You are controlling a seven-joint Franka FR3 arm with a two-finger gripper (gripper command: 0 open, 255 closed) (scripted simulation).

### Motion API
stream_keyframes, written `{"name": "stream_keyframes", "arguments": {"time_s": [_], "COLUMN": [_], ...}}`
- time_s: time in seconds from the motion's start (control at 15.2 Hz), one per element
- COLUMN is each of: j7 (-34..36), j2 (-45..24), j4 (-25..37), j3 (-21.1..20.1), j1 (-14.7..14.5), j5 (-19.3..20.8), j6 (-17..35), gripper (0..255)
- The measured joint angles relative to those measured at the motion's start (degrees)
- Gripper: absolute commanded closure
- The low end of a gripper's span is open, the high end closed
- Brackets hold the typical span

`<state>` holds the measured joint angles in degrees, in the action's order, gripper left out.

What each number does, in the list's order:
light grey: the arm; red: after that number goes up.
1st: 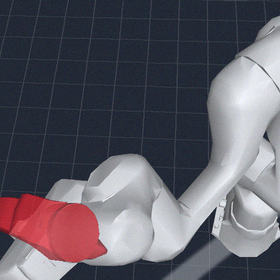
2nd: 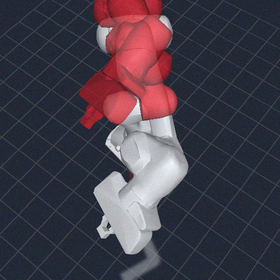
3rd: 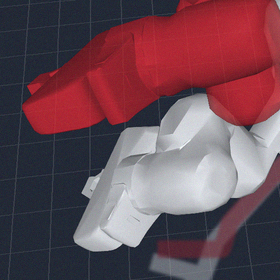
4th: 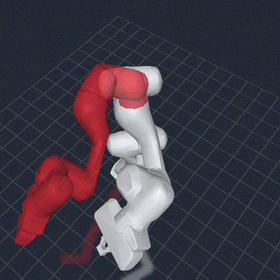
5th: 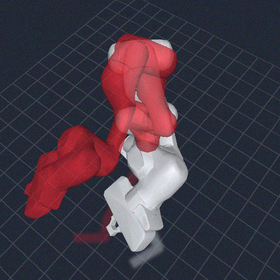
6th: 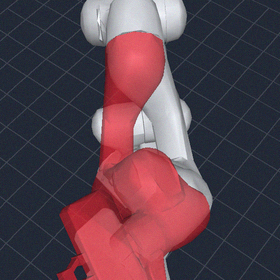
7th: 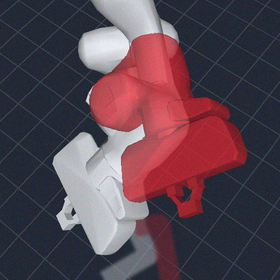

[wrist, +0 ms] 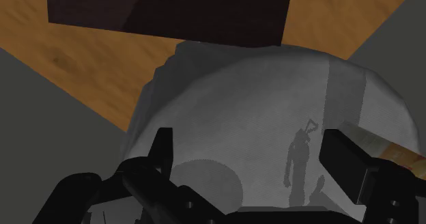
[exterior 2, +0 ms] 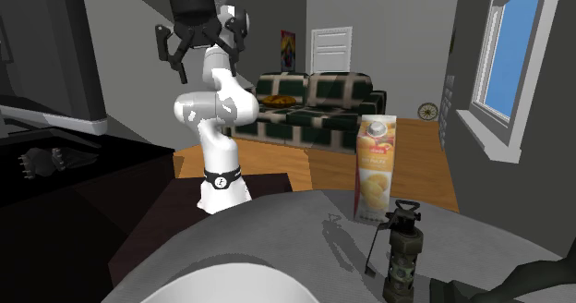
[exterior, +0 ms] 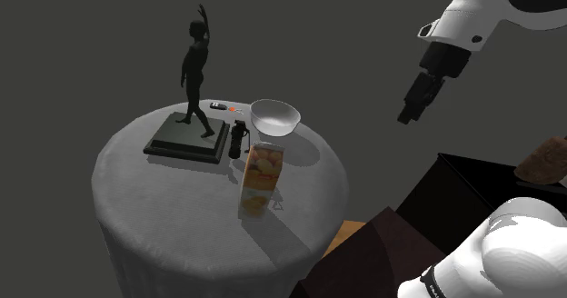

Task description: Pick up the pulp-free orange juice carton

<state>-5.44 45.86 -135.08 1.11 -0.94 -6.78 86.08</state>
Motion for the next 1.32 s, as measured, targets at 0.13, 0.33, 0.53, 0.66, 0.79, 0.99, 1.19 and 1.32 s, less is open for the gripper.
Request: {"name": "stream_keyframes", "arguments": {"time_s": [0.13,0.33,0.53,0.66,0.79,0.99,1.19,1.32], "j7": [1.29,8.21,16.28,21.78,26.89,34.9,42.97,48.75], "j2": [-0.41,-1.49,-4.01,-6.64,-9.34,-13.83,-19.29,-23.62], "j4": [0.05,0.0,1.16,2.93,4.17,6.65,10.13,13.09], "j3": [-0.85,-4.86,-9.38,-12.46,-15.18,-19.39,-23.42,-26.31], "j1": [-0.02,0.09,0.27,0.47,0.87,1.44,2.19,2.63], "j5": [-0.62,-3.64,-6.97,-9.03,-10.7,-12.9,-14.23,-14.67], "j6": [0.26,0.84,1.75,2.43,3.7,5.66,7.67,9.19], "gripper": [0,0,0,0,0,0,0,0]}}
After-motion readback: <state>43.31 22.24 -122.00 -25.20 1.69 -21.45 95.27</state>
